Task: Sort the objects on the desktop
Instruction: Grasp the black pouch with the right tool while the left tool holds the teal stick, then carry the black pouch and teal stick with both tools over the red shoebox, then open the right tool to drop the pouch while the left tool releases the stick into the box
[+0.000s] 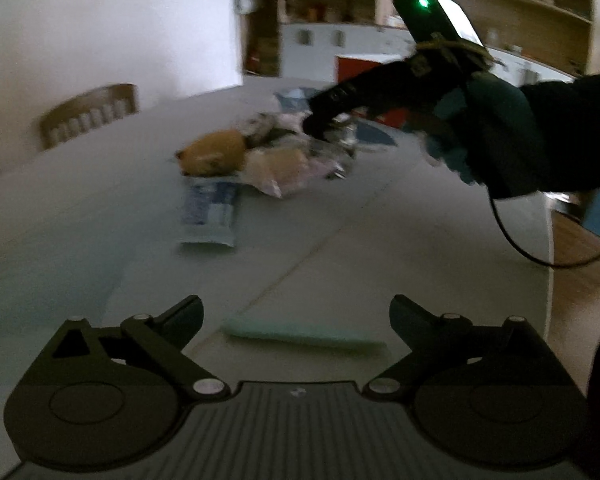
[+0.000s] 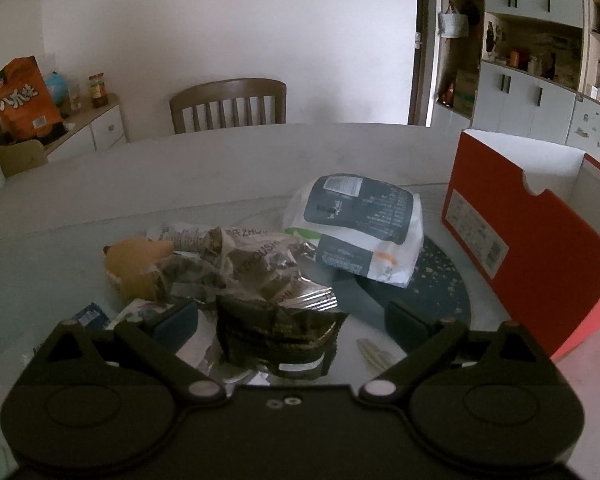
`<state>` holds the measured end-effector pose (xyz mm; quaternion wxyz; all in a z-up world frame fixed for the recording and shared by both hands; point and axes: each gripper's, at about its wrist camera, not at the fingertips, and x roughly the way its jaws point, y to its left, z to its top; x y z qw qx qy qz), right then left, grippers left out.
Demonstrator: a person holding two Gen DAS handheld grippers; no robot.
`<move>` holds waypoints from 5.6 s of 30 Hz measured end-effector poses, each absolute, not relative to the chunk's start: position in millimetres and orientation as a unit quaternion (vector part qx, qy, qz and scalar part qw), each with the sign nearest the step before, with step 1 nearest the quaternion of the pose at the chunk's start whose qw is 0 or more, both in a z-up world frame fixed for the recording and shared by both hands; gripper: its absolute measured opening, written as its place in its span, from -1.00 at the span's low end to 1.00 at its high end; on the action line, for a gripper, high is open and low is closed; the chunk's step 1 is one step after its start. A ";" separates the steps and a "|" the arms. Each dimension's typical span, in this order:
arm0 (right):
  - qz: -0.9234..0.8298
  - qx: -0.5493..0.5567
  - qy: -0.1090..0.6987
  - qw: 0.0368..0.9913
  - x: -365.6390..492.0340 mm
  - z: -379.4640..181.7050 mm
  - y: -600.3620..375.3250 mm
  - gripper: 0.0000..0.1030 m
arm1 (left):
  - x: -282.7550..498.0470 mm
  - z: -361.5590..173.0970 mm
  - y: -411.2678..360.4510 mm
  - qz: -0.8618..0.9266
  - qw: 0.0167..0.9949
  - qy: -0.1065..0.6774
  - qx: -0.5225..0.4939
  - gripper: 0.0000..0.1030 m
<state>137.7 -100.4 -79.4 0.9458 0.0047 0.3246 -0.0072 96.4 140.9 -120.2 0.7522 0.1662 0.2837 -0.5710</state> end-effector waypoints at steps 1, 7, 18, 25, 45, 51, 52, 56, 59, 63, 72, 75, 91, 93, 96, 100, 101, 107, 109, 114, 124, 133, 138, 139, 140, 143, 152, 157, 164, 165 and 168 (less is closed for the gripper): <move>-0.006 0.007 0.325 0.946 137.6 -79.1 -101.3 0.92 | 97.8 -121.9 139.9 -0.582 0.743 0.286 0.168 0.94; -0.006 0.004 0.326 0.945 137.4 -78.9 -102.4 0.92 | 100.4 -132.5 137.0 -0.610 0.715 0.286 0.185 0.97; -0.004 0.000 0.327 0.945 136.7 -81.5 -102.5 0.88 | 103.4 -137.7 138.7 -0.628 0.702 0.273 0.197 0.95; -0.003 0.002 0.328 0.945 137.9 -83.5 -99.6 0.80 | 101.2 -136.8 140.5 -0.633 0.699 0.268 0.198 0.91; -0.014 0.005 0.341 0.940 133.9 -70.4 -108.2 0.09 | 99.8 -127.8 134.9 -0.631 0.702 0.272 0.186 0.89; -0.009 0.001 0.335 0.942 127.6 -57.6 -114.4 0.09 | 96.3 -112.5 126.0 -0.631 0.706 0.265 0.181 0.89; -0.009 -0.001 0.333 0.943 125.8 -54.9 -115.8 0.09 | 95.5 -109.6 123.9 -0.631 0.707 0.264 0.181 0.89; -0.004 0.001 0.329 0.944 121.1 -46.9 -123.1 0.09 | 90.7 -96.5 114.1 -0.630 0.710 0.259 0.180 0.89; -0.001 0.001 0.329 0.944 118.1 -43.7 -130.1 0.10 | 86.4 -88.7 107.1 -0.635 0.708 0.256 0.175 0.89; 0.004 0.009 0.331 0.943 113.9 -40.2 -145.8 0.12 | 78.6 -82.3 94.3 -0.640 0.704 0.255 0.174 0.89; 0.037 0.025 0.329 0.943 98.4 -20.7 -192.1 0.11 | 54.8 -53.9 55.8 -0.635 0.710 0.249 0.173 0.89; 0.049 0.020 0.333 0.941 93.8 -12.8 -206.9 0.11 | 42.8 -38.9 37.3 -0.635 0.714 0.243 0.170 0.89; 0.103 0.014 0.302 0.947 102.1 34.8 -309.0 0.10 | -5.1 26.8 -75.7 -0.637 0.722 0.225 0.151 0.89; 0.105 0.016 0.298 0.949 106.7 37.5 -323.7 0.10 | -10.0 30.6 -91.1 -0.642 0.718 0.224 0.151 0.89; 0.103 0.019 0.293 0.950 114.6 41.0 -342.0 0.10 | -17.7 35.8 -113.5 -0.644 0.716 0.222 0.152 0.89; 0.106 0.016 0.291 0.951 123.1 42.9 -360.6 0.10 | -26.0 41.2 -139.0 -0.647 0.714 0.222 0.149 0.89; 0.108 0.016 0.290 0.951 125.0 43.2 -365.0 0.10 | -27.6 41.8 -144.8 -0.648 0.713 0.223 0.148 0.89; 0.115 0.010 0.291 0.950 136.3 42.4 -389.2 0.10 | -31.8 43.6 -183.5 -0.652 0.706 0.232 0.150 0.89; 0.115 0.004 0.294 0.949 140.8 40.9 -398.8 0.10 | -31.9 44.2 -196.9 -0.653 0.703 0.235 0.153 0.89; 0.114 -0.008 0.306 0.945 155.4 30.8 -413.7 0.10 | -35.5 43.7 -234.9 -0.663 0.689 0.239 0.168 0.89; 0.114 -0.032 0.329 0.937 178.5 11.3 -434.4 0.11 | -35.7 26.3 -298.3 -0.681 0.657 0.244 0.212 0.89; 0.137 -0.082 0.359 0.920 197.3 -11.8 -440.3 0.11 | -37.3 3.1 -352.9 -0.686 0.627 0.267 0.256 0.89; 0.149 -0.094 0.385 0.906 209.6 -26.4 -446.2 0.11 | -43.6 -12.7 -378.8 -0.689 0.595 0.282 0.303 0.89; 0.154 -0.098 0.388 0.904 210.7 -28.1 -446.7 0.11 | -45.6 -16.4 -382.6 -0.690 0.588 0.282 0.314 0.89; 0.158 -0.102 0.392 0.900 212.2 -29.9 -447.0 0.11 | -46.9 -20.1 -386.2 -0.690 0.581 0.281 0.328 0.89; 0.173 -0.115 0.411 0.888 217.2 -36.3 -446.3 0.11 | -49.7 -31.5 -396.3 -0.688 0.562 0.283 0.361 0.89; 0.199 -0.159 0.457 0.852 233.1 -43.4 -435.3 0.11 | -53.5 -45.0 -421.3 -0.679 0.510 0.319 0.421 0.89; 0.202 -0.181 0.470 0.840 237.6 -45.0 -427.5 0.11 | -58.4 -54.0 -436.5 -0.654 0.506 0.335 0.452 0.89; 0.213 -0.177 0.491 0.826 240.0 -47.4 -420.1 0.12 | -62.5 -72.6 -443.9 -0.632 0.488 0.353 0.488 0.89; 0.213 -0.177 0.494 0.824 240.0 -47.7 -420.6 0.12 | -62.6 -74.8 -444.3 -0.631 0.486 0.355 0.490 0.89; 0.216 -0.173 0.497 0.822 239.5 -48.5 -420.6 0.12 | -62.6 -77.8 -444.6 -0.626 0.484 0.357 0.497 0.89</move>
